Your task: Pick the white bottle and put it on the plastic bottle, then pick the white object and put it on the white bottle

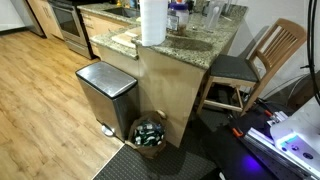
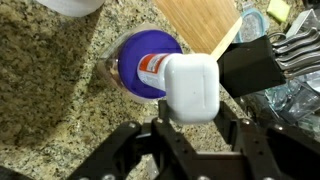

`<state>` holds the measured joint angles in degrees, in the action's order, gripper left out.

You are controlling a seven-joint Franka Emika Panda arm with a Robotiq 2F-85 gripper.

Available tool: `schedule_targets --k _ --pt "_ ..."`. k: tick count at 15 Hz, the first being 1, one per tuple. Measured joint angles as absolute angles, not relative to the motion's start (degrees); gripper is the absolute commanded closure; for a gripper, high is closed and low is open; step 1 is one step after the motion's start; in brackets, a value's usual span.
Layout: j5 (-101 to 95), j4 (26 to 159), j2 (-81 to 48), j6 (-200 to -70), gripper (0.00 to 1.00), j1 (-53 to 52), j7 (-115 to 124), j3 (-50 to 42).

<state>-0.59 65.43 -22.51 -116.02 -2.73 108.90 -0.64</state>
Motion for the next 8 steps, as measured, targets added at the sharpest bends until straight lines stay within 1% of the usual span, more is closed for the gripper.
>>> schedule_targets --k 4,8 --pt "-0.36 65.31 -22.71 -115.7 0.81 -2.66 109.76 -0.67" --pt "-0.38 62.54 -24.71 -112.21 0.81 -2.99 114.48 -0.67"
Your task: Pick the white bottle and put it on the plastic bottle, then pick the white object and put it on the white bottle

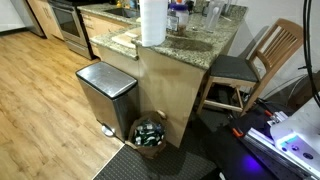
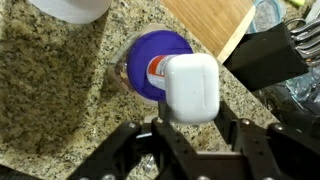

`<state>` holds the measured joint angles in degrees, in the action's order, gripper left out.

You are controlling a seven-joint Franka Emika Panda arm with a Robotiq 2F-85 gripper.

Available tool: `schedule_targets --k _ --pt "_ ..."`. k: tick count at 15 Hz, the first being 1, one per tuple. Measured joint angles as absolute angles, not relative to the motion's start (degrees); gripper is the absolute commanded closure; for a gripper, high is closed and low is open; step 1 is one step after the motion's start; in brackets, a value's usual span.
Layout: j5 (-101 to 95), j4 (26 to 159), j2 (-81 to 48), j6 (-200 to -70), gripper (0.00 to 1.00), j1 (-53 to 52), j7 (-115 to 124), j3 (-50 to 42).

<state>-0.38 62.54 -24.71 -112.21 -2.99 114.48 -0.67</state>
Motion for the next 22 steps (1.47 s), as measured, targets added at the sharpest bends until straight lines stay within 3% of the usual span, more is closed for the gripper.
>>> schedule_targets --k 1,2,4,5,11,12,15,16,22 --pt "-0.56 61.33 -25.44 -111.61 0.81 -3.23 116.03 -0.67" --pt "-0.74 59.91 -26.24 -111.1 0.56 -3.53 117.48 -0.67" --pt "-1.0 57.12 -27.67 -110.23 0.56 -4.09 120.02 -0.67" --pt "-1.05 56.25 -28.12 -109.99 0.81 -4.25 120.51 -0.67" --pt "-0.76 55.57 -29.22 -109.81 0.81 -3.84 123.5 -0.85" --pt "-0.76 55.51 -29.55 -109.71 0.56 -3.74 124.7 -1.1" --pt "-0.76 54.7 -30.74 -109.66 0.56 -3.5 127.11 -1.51" --pt "-0.76 54.59 -30.9 -109.66 0.81 -3.48 127.28 -1.53" --pt "-0.79 54.54 -30.91 -109.66 0.81 -3.57 127.36 -1.53"
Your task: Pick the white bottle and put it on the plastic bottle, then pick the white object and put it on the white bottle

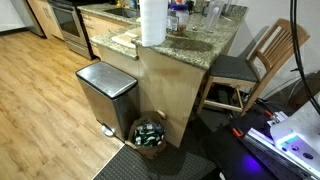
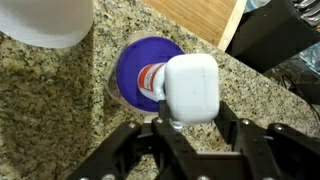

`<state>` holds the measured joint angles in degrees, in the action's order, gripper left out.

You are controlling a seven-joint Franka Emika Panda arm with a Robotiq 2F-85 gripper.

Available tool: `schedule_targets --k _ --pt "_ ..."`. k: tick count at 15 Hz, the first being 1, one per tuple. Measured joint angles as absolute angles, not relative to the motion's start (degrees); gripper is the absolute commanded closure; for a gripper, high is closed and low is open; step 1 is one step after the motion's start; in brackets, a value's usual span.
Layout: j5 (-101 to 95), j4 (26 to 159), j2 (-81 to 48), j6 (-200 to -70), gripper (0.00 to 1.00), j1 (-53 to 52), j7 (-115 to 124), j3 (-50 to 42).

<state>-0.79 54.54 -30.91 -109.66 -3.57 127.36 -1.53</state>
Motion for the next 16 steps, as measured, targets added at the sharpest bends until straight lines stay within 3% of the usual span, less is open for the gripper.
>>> schedule_targets --k 16 --pt "-0.82 54.39 -31.9 -112.99 0.81 -3.34 128.87 -2.03"
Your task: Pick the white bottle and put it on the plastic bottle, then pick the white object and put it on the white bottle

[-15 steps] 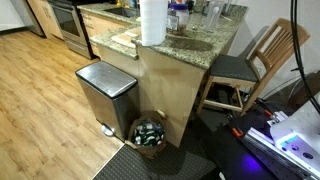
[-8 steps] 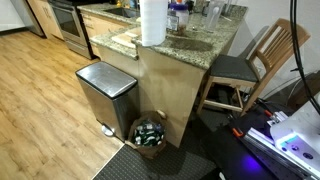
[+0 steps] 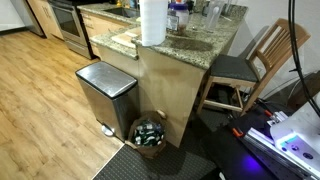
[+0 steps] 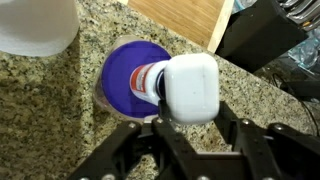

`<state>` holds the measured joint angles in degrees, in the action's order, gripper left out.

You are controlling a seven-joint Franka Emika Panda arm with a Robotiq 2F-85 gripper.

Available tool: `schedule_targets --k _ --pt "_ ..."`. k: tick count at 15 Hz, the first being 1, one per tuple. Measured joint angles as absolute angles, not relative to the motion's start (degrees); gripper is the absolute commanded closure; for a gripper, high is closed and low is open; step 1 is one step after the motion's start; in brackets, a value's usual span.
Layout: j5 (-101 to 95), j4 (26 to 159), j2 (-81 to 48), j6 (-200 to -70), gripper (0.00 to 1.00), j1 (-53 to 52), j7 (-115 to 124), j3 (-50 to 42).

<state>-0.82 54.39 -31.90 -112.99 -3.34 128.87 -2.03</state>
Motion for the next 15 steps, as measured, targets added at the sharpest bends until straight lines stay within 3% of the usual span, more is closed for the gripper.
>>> schedule_targets --k 9,10,12,15 --pt "-0.9 54.28 -31.76 -112.03 0.81 -3.83 127.93 -1.91" --pt "-0.93 54.27 -31.68 -111.54 0.31 -3.98 127.49 -1.91" --pt "-1.8 54.21 -31.49 -109.98 0.23 -4.25 127.11 -1.92" --pt "-4.04 54.43 -31.88 -107.32 0.01 -4.54 127.15 -2.12"
